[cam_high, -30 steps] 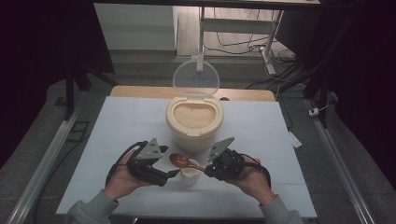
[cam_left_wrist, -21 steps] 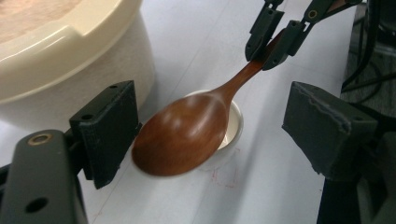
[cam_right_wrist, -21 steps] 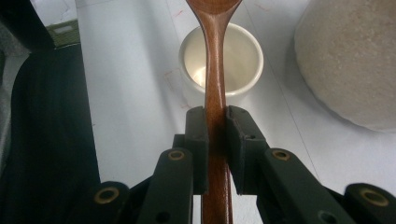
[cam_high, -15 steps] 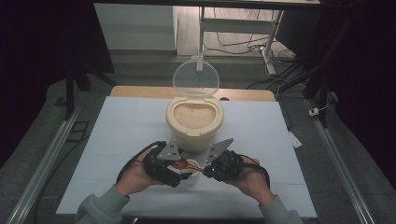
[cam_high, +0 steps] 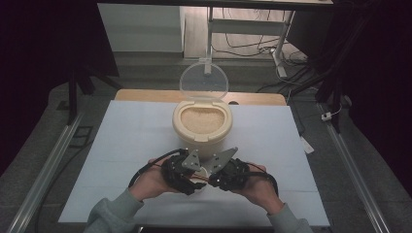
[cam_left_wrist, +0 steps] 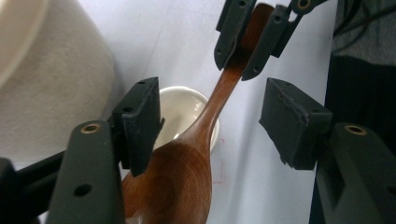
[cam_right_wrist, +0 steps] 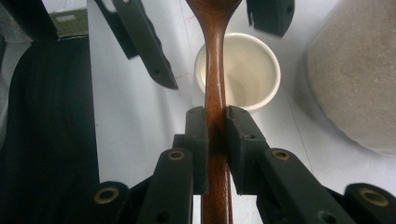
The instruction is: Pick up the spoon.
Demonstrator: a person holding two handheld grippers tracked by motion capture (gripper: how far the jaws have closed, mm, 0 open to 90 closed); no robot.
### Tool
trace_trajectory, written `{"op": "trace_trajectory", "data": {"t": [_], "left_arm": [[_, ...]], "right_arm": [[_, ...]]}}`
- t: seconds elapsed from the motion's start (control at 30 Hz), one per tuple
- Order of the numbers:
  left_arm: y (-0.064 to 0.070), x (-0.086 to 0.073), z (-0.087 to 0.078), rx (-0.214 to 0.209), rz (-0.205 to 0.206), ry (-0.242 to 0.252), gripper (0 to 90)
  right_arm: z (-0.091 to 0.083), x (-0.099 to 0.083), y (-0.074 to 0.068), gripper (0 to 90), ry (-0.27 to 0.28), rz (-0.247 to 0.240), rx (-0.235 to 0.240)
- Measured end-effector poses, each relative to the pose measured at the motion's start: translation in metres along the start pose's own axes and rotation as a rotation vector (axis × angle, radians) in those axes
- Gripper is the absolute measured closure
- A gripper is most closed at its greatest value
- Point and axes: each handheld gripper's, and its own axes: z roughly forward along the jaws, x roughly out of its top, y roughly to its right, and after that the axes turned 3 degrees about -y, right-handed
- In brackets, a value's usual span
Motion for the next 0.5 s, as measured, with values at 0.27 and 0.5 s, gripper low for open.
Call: {"op": "trace_trajectory", "data": {"t": [0.27, 0.5], "left_arm": [[-0.0022, 0.0008, 0.0065, -0.032, 0.015, -0.045, 52.9], [-0.0024, -0.0005, 0.0085, -0.032, 0.028, -0.061, 64.3]], "right_arm": [[-0.0003, 0.0012, -0.0021, 78.8, 0.002, -0.027, -0.005], [-0.0023, 0.0021, -0.0051, 78.8, 0.012, -0.053, -0.006]]}}
